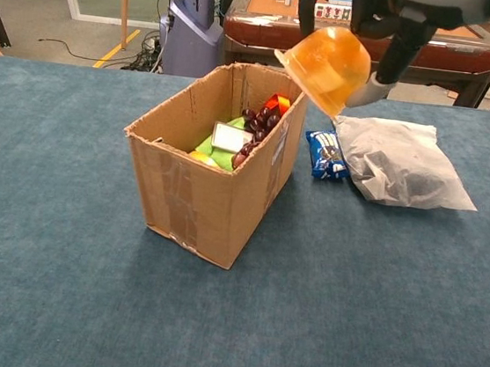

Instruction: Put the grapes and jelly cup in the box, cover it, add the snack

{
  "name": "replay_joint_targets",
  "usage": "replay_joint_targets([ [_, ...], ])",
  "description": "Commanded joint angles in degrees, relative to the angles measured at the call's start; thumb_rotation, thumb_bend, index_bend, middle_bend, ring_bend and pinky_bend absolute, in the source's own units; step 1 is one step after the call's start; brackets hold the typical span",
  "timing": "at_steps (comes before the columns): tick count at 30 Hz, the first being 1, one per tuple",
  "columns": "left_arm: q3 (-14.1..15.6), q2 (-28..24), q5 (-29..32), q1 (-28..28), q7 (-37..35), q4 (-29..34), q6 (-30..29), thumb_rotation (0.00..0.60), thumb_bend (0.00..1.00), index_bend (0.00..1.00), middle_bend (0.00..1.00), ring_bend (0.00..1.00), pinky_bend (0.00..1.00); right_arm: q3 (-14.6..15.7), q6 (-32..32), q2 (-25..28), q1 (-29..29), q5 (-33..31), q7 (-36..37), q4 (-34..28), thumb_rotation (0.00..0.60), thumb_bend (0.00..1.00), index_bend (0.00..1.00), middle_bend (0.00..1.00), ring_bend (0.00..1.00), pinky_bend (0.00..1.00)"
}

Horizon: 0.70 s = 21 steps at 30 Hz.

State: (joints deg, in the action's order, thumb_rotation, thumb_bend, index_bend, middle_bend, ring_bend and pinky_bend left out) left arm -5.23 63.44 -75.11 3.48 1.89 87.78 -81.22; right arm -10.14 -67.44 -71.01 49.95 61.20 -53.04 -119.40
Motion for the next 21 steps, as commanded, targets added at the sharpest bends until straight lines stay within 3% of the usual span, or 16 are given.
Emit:
replay_joint_targets([
  [1, 0.0, -0.1, -0.1, 0.0, -0.2, 0.2, -0.1, 0.6, 0.22, 0.42, 0.38, 0.31, 0.46, -1.7, 1.4, -2.8, 2.3, -2.6, -0.3, 3.4, 0.6, 0.03, 0.65, 1.0, 1.0, 1.0],
  [10, 0.0, -0.6, -0.5, -0.2, -1.3, 0.5, -0.3, 0.6, 0.22, 0.42, 0.38, 0.31, 0.46, -4.1, 4.8, -12.3, 7.4, -6.1, 2.4, 16.5, 0.6, 0.05, 0.64, 1.0, 1.0, 1.0],
  [17, 0.1, -0.9, -1.1, -0.4, -2.0, 0.7, -0.8, 0.6, 0.22, 0.42, 0.38, 0.31, 0.46, -3.9, 5.3, -15.8, 8.6, -6.2, 4.1, 21.0, 0.6, 0.0, 0.2, 1.0, 1.0, 1.0],
  [21, 0.2, -1.0, -1.1, -0.4, -1.9, 0.8, -0.8, 0.6, 0.22, 0.42, 0.38, 0.31, 0.46, -3.6, 4.2, -15.1, 8.3, -5.0, 4.3, 20.2, 0.6, 0.0, 0.1, 1.0, 1.0, 1.0],
])
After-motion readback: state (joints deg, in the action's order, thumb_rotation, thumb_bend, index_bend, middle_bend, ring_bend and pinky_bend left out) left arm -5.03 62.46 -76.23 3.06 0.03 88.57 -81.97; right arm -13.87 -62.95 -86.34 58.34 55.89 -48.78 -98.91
